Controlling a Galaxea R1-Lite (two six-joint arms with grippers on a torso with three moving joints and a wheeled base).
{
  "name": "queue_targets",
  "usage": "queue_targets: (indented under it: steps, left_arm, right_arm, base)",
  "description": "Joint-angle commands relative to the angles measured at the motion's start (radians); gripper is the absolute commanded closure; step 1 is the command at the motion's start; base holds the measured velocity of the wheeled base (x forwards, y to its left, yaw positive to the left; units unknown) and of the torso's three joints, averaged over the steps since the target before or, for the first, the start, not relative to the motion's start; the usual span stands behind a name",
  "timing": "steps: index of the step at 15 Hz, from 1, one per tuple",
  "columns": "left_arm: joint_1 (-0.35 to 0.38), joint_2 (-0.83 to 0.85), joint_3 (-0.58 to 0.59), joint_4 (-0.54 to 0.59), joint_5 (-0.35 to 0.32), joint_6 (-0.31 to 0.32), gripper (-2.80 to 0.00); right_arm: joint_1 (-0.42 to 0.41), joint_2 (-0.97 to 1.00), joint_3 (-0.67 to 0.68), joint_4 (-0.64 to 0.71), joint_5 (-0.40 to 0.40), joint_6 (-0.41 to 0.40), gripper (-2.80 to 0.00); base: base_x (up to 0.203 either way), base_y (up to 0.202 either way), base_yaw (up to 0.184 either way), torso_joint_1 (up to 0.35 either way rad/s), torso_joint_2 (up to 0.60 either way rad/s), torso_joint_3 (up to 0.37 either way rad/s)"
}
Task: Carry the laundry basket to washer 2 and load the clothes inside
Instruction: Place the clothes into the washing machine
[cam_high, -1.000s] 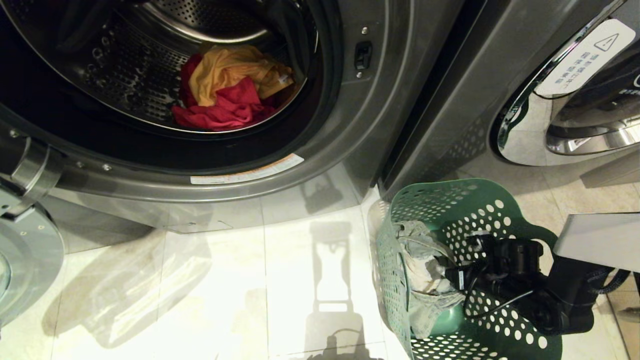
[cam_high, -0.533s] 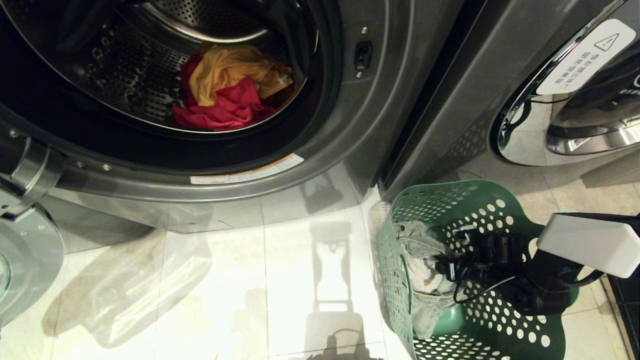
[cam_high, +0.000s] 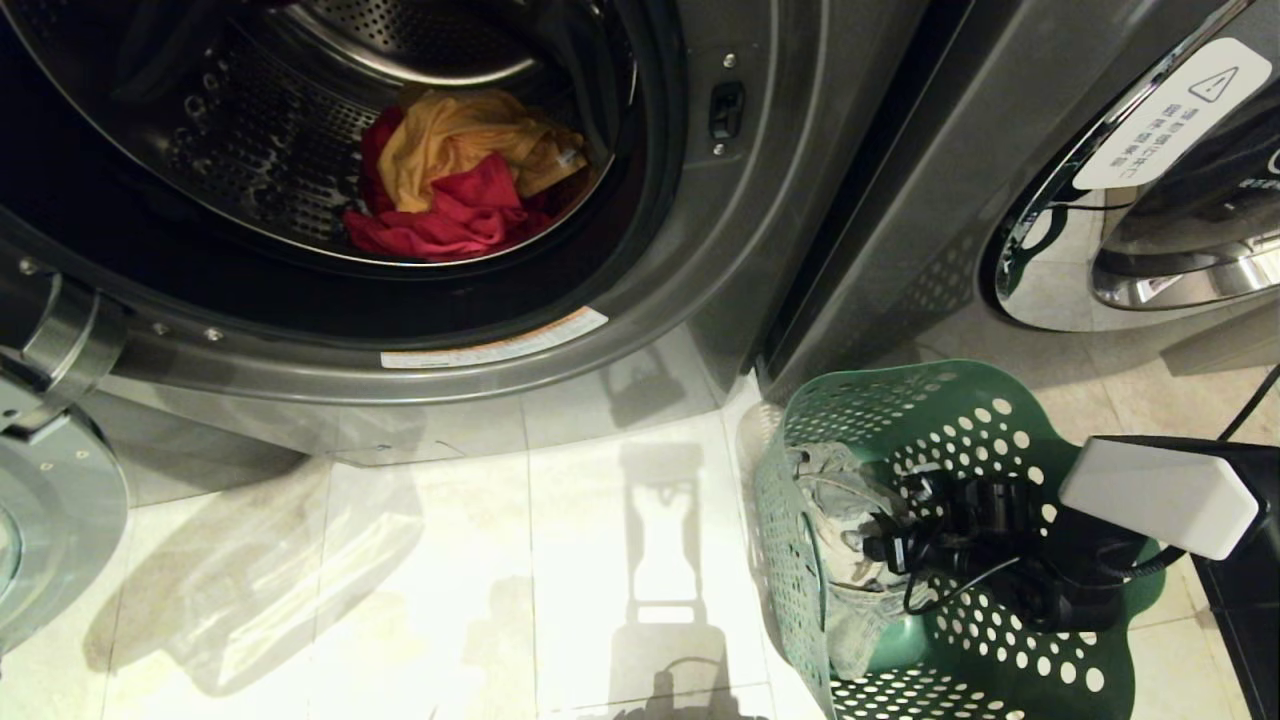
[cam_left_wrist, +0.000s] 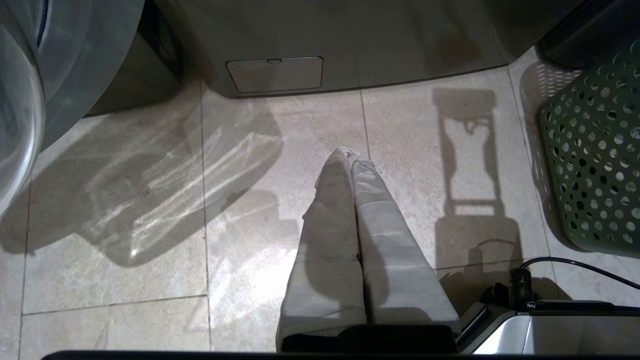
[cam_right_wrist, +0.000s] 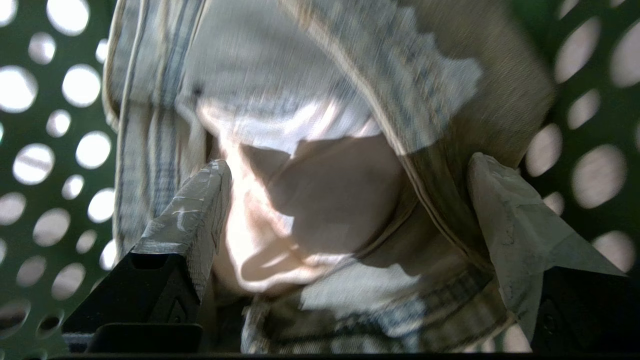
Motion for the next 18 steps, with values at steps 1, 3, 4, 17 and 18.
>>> queue_targets:
  steps: [1,3,4,17,18]
  left_arm:
    - [0.000,0.001,0.011,-0.001,0.000,0.000,0.00]
    - [0.000,0.000,0.011,-0.001,0.000,0.000,0.00]
    - [0.000,0.000,0.011,-0.001,0.000,0.000,0.00]
    - [0.000,0.000,0.011,-0.001,0.000,0.000,0.00]
    - [0.000,0.000,0.011,-0.001,0.000,0.000,0.00]
  right_arm:
    - [-0.005,0.013,0.011,-0.003,0.017,-0.001,-2.80]
    - [-0.015,0.020,0.015,0.000,0.026,0.000,-2.80]
    - [-0.019,0.016,0.029,0.015,0.028,-0.002,-2.80]
    - [-0.037,-0.024,0.079,0.073,0.108,-0.059,-2.80]
    - [-0.042,-0.042,0.098,0.056,0.154,-0.059,-2.80]
  base:
    - [0.000,0.000,0.000,0.000,0.00,0.000]
    - [0.000,0.000,0.000,0.000,0.00,0.000]
    - [0.000,0.000,0.000,0.000,0.00,0.000]
    - [0.000,0.000,0.000,0.000,0.00,0.000]
    - [0.000,0.000,0.000,0.000,0.00,0.000]
